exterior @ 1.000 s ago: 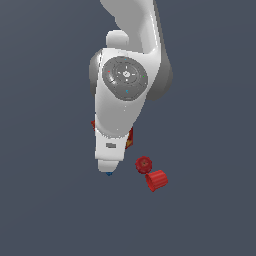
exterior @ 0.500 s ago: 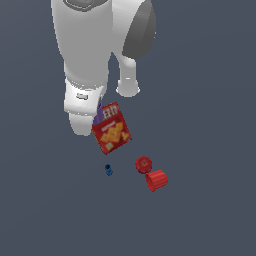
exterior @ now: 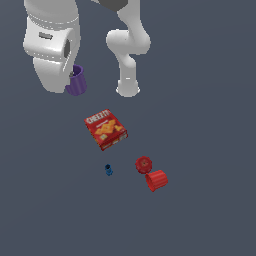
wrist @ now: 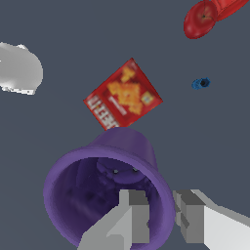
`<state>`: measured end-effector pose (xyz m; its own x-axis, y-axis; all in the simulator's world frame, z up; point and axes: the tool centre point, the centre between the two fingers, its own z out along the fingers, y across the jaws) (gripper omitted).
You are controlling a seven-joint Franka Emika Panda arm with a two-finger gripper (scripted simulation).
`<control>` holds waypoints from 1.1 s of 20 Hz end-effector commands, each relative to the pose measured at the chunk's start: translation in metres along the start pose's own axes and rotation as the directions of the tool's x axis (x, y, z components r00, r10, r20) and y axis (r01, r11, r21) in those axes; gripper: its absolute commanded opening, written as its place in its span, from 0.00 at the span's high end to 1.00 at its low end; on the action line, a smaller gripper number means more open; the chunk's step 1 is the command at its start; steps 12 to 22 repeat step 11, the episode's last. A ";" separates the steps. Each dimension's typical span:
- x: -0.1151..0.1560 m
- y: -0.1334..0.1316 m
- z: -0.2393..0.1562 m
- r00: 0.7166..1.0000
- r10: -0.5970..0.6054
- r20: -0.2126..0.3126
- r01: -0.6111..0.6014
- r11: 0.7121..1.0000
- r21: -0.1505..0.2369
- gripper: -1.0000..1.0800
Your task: Pick up a designated object from a clutter of objects.
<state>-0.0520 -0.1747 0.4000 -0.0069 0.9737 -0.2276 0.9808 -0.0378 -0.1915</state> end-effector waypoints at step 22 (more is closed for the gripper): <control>-0.044 -0.041 -0.035 1.000 -0.001 0.002 0.001 1.000 0.000 1.00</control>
